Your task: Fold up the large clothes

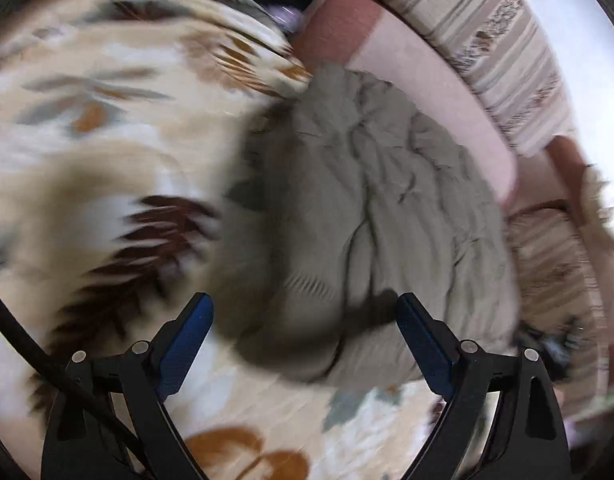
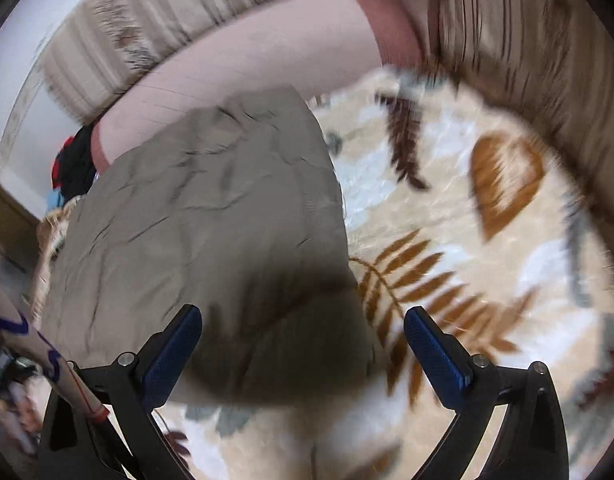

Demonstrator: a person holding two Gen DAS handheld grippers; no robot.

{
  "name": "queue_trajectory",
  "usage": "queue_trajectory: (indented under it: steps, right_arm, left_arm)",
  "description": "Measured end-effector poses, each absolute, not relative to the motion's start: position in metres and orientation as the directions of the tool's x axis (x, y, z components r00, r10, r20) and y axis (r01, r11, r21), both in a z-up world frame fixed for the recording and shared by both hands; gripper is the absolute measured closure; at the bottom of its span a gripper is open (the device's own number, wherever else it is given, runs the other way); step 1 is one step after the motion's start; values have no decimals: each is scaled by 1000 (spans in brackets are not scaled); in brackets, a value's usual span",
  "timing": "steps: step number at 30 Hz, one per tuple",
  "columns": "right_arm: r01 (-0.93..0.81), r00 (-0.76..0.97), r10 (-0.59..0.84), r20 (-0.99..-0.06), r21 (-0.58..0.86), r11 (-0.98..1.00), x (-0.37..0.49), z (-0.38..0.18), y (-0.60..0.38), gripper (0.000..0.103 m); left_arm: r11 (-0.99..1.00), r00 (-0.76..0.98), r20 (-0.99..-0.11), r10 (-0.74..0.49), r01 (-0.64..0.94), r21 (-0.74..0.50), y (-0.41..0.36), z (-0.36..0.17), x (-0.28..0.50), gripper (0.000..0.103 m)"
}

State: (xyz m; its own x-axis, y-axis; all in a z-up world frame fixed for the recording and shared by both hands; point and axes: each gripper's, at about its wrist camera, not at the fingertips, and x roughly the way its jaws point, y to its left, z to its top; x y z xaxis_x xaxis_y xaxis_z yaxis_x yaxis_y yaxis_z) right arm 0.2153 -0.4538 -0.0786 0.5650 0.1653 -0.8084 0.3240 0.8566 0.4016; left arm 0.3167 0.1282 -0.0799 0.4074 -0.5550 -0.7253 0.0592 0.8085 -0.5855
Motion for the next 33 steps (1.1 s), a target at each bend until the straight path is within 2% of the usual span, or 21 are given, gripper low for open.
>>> queue_trajectory:
  steps: [4, 6, 10, 11, 12, 13, 15, 17, 20, 22, 23, 24, 26, 29, 33]
  right_arm:
    - [287, 548, 301, -781, 513, 809, 244, -105, -463, 0]
    - [253, 538, 367, -759, 561, 788, 256, -114, -461, 0]
    - [212, 506, 451, -735, 612, 762, 279, -130, -450, 0]
    - [217, 512, 465, -722, 633, 743, 281, -131, -449, 2]
    - [219, 523, 488, -699, 664, 715, 280, -129, -450, 10]
    - [218, 529, 507, -680, 686, 694, 279, -128, -451, 15]
    - [198, 541, 542, -643, 723, 662, 268, -116, -451, 36]
    - [156, 560, 562, -608, 744, 649, 253, -102, -452, 45]
    - [141, 569, 556, -606, 738, 660, 236, -98, -451, 46]
    - [160, 553, 533, -640, 710, 686, 236, -109, -449, 46]
    - [182, 552, 525, -648, 708, 682, 237, -118, -450, 42]
    - [208, 561, 505, -656, 702, 681, 237, -123, -452, 32]
    - [278, 581, 426, -693, 661, 697, 235, -121, -452, 19]
    - [346, 610, 250, -752, 537, 769, 218, -87, -450, 18]
    - [414, 685, -124, -718, 244, 877, 175, -19, -439, 16]
  left_arm:
    - [728, 345, -654, -674, 156, -668, 107, -96, 346, 11]
    - [718, 297, -658, -692, 184, -671, 92, -106, 357, 2]
    - [751, 276, -700, -659, 182, -635, 70, -110, 366, 0]
    - [739, 270, -689, -672, 178, -650, 68, -106, 363, 8]
    - [727, 266, -679, -685, 181, -662, 68, -102, 361, 21]
    - [725, 270, -675, -687, 189, -662, 67, -93, 356, 26]
    - [727, 281, -672, -686, 227, -648, 64, -74, 344, 40]
    - [731, 289, -672, -682, 258, -632, 62, -57, 329, 42]
    - [777, 284, -724, -629, 251, -577, 53, -54, 314, 42]
    - [828, 285, -778, -560, 213, -519, 51, -68, 319, 34]
    - [847, 285, -797, -532, 186, -498, 50, -75, 324, 24]
    - [857, 285, -808, -515, 143, -495, 50, -83, 329, 20]
    - [857, 291, -808, -512, 105, -505, 51, -80, 329, 20]
    - [896, 381, -811, -444, 178, -407, 52, -47, 307, 20]
    - [959, 513, -811, -280, 180, -217, 61, -13, 266, 20]
